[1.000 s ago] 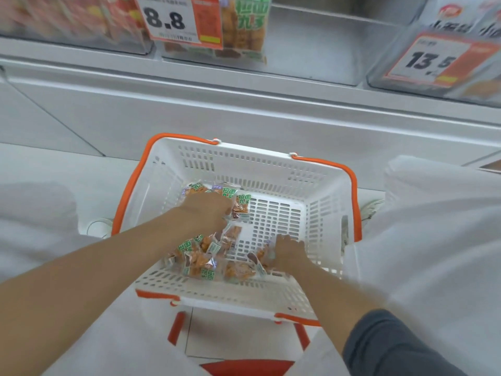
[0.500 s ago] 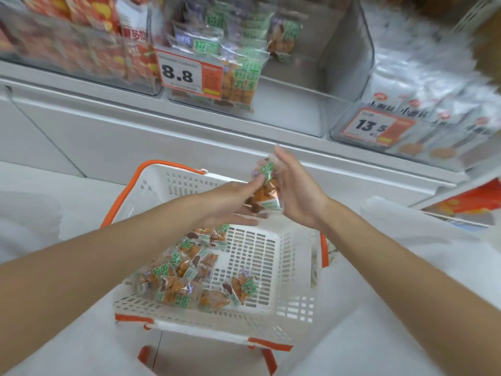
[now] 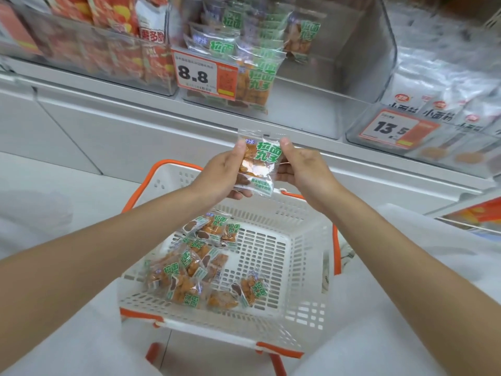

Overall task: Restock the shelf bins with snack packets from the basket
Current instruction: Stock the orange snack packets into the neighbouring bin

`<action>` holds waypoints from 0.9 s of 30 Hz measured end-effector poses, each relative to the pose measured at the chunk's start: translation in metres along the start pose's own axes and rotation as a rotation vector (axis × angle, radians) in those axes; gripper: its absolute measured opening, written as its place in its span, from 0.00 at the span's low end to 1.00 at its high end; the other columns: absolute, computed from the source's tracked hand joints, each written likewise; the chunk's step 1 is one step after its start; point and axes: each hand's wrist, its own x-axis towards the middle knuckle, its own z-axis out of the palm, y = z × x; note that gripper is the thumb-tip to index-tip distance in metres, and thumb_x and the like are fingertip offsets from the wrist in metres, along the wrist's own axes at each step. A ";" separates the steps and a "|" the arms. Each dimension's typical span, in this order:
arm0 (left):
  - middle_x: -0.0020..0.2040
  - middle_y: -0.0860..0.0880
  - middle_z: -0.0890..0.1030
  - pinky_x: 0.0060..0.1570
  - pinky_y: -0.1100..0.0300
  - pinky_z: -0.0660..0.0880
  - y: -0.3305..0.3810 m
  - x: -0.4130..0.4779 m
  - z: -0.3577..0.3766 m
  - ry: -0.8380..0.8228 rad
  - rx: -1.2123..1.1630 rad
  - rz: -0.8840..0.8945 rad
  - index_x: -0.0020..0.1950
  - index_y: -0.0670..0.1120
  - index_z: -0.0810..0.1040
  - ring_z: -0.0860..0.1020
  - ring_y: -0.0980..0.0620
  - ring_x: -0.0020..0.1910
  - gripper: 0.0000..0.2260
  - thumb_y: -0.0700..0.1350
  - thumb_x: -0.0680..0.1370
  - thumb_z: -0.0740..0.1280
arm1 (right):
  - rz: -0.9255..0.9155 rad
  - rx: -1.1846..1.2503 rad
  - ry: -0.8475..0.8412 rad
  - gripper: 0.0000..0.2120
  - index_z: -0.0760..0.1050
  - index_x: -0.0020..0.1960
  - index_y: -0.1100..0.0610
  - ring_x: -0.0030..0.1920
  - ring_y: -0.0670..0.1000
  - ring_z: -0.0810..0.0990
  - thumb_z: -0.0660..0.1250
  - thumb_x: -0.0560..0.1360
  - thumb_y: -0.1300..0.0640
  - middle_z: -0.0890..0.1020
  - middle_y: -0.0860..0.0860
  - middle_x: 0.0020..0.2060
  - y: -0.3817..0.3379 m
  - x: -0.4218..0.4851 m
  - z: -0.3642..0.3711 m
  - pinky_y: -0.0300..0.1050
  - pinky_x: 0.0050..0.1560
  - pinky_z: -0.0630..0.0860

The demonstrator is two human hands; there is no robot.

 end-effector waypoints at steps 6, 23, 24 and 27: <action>0.36 0.43 0.78 0.23 0.65 0.72 -0.003 0.007 -0.001 0.099 0.126 0.172 0.48 0.41 0.77 0.79 0.54 0.27 0.20 0.56 0.82 0.56 | 0.041 -0.123 -0.199 0.15 0.79 0.52 0.63 0.43 0.54 0.84 0.72 0.75 0.51 0.84 0.55 0.41 -0.008 -0.009 0.001 0.47 0.47 0.82; 0.41 0.55 0.75 0.46 0.59 0.72 0.164 0.085 0.005 0.198 0.389 0.613 0.58 0.45 0.77 0.76 0.55 0.42 0.12 0.49 0.78 0.68 | -0.299 -0.092 0.151 0.11 0.78 0.54 0.58 0.37 0.41 0.83 0.73 0.73 0.64 0.84 0.49 0.42 -0.129 0.035 -0.066 0.35 0.39 0.78; 0.42 0.55 0.76 0.49 0.59 0.74 0.170 0.097 0.006 0.202 0.415 0.609 0.59 0.46 0.76 0.77 0.54 0.45 0.13 0.49 0.77 0.69 | -0.303 -0.102 0.182 0.10 0.78 0.53 0.58 0.37 0.41 0.83 0.73 0.73 0.64 0.84 0.50 0.43 -0.132 0.045 -0.067 0.36 0.41 0.79; 0.46 0.53 0.77 0.52 0.54 0.76 0.184 0.130 0.005 0.232 0.491 0.608 0.62 0.47 0.74 0.79 0.50 0.48 0.17 0.49 0.75 0.71 | -0.284 -0.135 0.272 0.10 0.78 0.51 0.58 0.44 0.49 0.84 0.75 0.71 0.63 0.85 0.56 0.48 -0.133 0.083 -0.069 0.44 0.50 0.81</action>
